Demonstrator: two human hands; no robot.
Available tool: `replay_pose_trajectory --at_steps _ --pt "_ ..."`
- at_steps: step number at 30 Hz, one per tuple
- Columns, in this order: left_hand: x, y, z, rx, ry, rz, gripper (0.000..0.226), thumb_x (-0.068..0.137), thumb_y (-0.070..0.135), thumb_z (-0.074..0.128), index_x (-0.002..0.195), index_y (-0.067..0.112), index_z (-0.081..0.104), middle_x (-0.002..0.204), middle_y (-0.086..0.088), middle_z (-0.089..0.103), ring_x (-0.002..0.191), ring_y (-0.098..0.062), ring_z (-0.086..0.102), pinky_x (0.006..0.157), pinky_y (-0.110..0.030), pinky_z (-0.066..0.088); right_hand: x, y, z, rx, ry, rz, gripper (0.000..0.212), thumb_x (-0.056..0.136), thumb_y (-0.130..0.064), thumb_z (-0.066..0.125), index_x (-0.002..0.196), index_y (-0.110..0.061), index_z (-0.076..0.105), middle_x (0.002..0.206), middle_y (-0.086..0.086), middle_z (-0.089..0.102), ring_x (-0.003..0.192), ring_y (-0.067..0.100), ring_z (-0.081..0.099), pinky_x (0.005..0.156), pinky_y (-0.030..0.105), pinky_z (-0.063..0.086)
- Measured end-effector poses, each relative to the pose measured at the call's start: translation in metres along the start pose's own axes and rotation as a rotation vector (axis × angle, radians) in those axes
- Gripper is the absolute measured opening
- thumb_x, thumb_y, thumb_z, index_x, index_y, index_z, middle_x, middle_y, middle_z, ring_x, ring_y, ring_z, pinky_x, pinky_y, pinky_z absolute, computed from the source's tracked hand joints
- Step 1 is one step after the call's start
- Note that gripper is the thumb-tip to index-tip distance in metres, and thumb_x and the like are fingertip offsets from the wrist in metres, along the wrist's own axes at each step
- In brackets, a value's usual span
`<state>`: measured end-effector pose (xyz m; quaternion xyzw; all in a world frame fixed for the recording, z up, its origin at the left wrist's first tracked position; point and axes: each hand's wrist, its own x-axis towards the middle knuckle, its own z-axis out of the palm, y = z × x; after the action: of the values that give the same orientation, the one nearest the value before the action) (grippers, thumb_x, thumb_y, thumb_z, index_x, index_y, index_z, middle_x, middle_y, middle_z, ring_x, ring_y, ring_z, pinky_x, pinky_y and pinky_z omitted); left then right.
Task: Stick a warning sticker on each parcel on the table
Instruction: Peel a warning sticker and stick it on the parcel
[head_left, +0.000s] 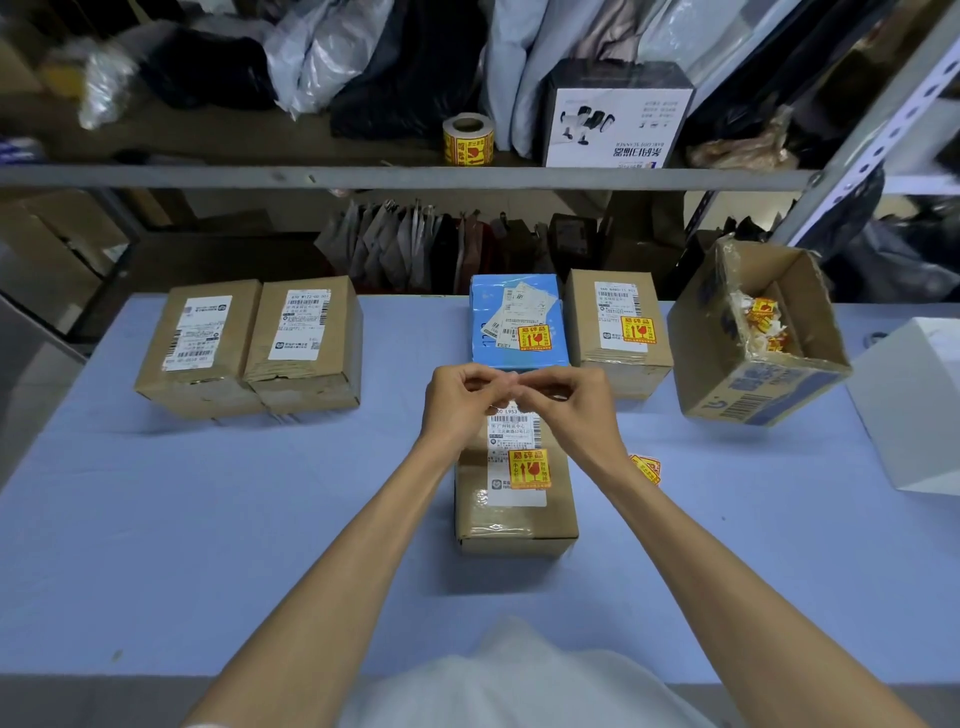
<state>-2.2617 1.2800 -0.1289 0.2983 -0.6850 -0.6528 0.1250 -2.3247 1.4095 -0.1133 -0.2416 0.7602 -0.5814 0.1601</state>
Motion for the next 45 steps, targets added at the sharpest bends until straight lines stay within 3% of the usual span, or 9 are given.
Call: replay_pose_trajectory --at_steps 8,15,21,26,31,38,40,45 --pt "0.002 0.006 -0.004 -0.095 -0.144 -0.026 0.013 0.091 0.012 0.062 0.096 0.006 0.072 0.083 -0.008 0.072 0.077 -0.014 0.069 0.068 -0.018 0.053 0.007 0.001 -0.008 -0.024 0.017 -0.011 0.011 0.080 -0.007 0.074 0.090 -0.002 0.074 0.075 0.008 0.073 0.067 0.020 0.070 0.071 0.038 0.060" --pt "-0.003 0.008 -0.004 -0.239 -0.246 -0.112 0.018 0.081 0.007 0.073 0.097 0.001 0.073 0.088 -0.008 0.075 0.080 -0.016 0.072 0.072 -0.019 0.056 0.008 0.002 -0.010 -0.076 0.024 -0.014 0.004 0.079 -0.006 0.072 0.082 -0.004 0.071 0.069 0.009 0.070 0.064 0.023 0.069 0.066 0.044 0.059" --pt "-0.001 0.009 -0.007 -0.240 -0.198 -0.111 0.010 0.078 0.006 0.075 0.088 0.007 0.074 0.088 -0.009 0.075 0.082 -0.018 0.072 0.072 -0.021 0.056 0.005 0.003 -0.008 0.068 0.011 0.041 0.011 0.083 -0.003 0.068 0.093 -0.002 0.074 0.081 0.011 0.074 0.075 0.023 0.073 0.075 0.040 0.060" --pt "0.003 0.011 0.003 -0.013 -0.128 0.091 0.007 0.076 0.008 0.078 0.080 0.013 0.074 0.083 -0.009 0.074 0.080 -0.021 0.072 0.075 -0.030 0.059 0.006 -0.001 -0.009 0.202 0.114 0.126 0.021 0.084 -0.002 0.069 0.104 0.002 0.067 0.078 0.019 0.073 0.071 0.028 0.073 0.069 0.035 0.061" --pt "0.004 0.004 0.016 0.036 -0.073 0.156 0.008 0.075 0.013 0.080 0.082 0.014 0.076 0.081 -0.002 0.075 0.079 -0.015 0.072 0.078 -0.029 0.058 0.009 0.001 -0.018 0.275 0.147 0.253 0.015 0.080 0.005 0.070 0.094 0.009 0.069 0.085 0.024 0.071 0.076 0.030 0.073 0.074 0.033 0.061" --pt "0.000 0.002 0.044 0.061 -0.115 0.113 0.012 0.073 0.011 0.081 0.084 0.011 0.076 0.080 -0.001 0.075 0.076 -0.009 0.071 0.073 -0.020 0.056 0.002 0.005 -0.027 -0.182 0.151 0.108 0.012 0.077 0.003 0.064 0.081 -0.001 0.075 0.070 0.009 0.071 0.065 0.016 0.069 0.061 0.022 0.057" --pt "0.005 0.005 0.058 0.079 -0.135 0.118 0.013 0.072 0.012 0.081 0.084 0.011 0.076 0.080 -0.002 0.075 0.078 -0.012 0.071 0.075 -0.024 0.057 0.002 0.006 -0.037 -0.299 0.186 0.060 0.014 0.075 0.001 0.063 0.079 -0.004 0.075 0.068 0.005 0.070 0.064 0.013 0.067 0.060 0.023 0.054" --pt "0.020 0.038 0.106 0.171 -0.304 0.230 0.021 0.079 0.014 0.077 0.098 0.008 0.072 0.090 -0.006 0.074 0.084 -0.012 0.070 0.078 -0.025 0.058 0.009 0.013 -0.097 -0.308 0.321 0.024 0.011 0.082 -0.003 0.065 0.085 -0.008 0.075 0.073 -0.001 0.071 0.068 0.006 0.066 0.065 0.018 0.054"
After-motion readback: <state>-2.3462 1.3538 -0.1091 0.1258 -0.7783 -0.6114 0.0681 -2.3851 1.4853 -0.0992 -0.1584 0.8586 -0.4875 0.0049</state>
